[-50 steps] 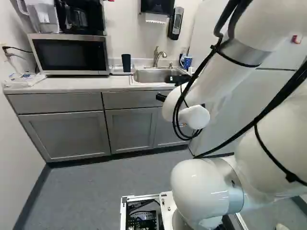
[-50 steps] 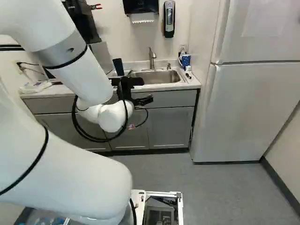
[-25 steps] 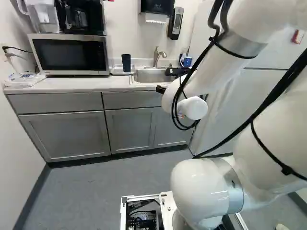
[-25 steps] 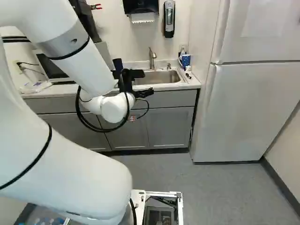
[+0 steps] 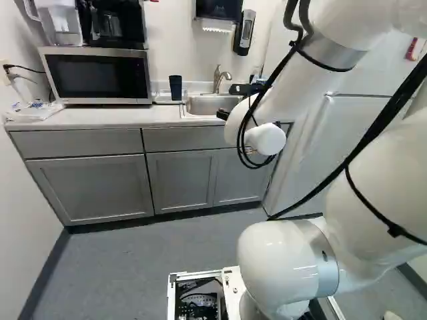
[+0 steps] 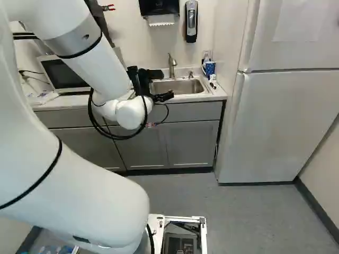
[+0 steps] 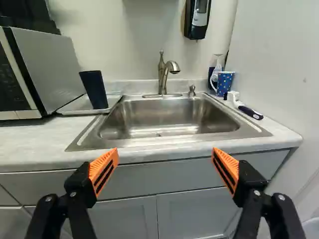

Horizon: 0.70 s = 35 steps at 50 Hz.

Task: Rinse the cup and place it in the tray

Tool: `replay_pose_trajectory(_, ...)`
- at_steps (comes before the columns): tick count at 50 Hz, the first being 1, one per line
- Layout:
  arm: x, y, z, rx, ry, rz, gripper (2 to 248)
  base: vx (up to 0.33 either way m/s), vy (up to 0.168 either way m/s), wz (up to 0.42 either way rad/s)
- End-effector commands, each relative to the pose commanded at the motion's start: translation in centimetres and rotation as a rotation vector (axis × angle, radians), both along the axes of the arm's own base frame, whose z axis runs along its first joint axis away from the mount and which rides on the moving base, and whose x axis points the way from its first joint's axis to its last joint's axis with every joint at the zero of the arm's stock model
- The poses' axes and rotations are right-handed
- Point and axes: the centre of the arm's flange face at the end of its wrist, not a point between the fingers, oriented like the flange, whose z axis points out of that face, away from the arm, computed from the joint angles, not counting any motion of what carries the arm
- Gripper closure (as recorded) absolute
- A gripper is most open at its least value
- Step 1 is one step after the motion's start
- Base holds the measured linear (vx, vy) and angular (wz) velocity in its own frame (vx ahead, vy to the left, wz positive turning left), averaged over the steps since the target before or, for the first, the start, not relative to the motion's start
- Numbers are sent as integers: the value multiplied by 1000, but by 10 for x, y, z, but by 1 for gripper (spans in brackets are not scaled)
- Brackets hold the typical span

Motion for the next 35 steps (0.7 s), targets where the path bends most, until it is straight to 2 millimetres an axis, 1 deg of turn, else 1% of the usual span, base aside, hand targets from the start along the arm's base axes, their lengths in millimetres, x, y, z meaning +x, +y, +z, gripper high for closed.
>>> replay_pose_trajectory(35, 23, 0, 31, 0, -11, 1, 3, 0, 0, 0)
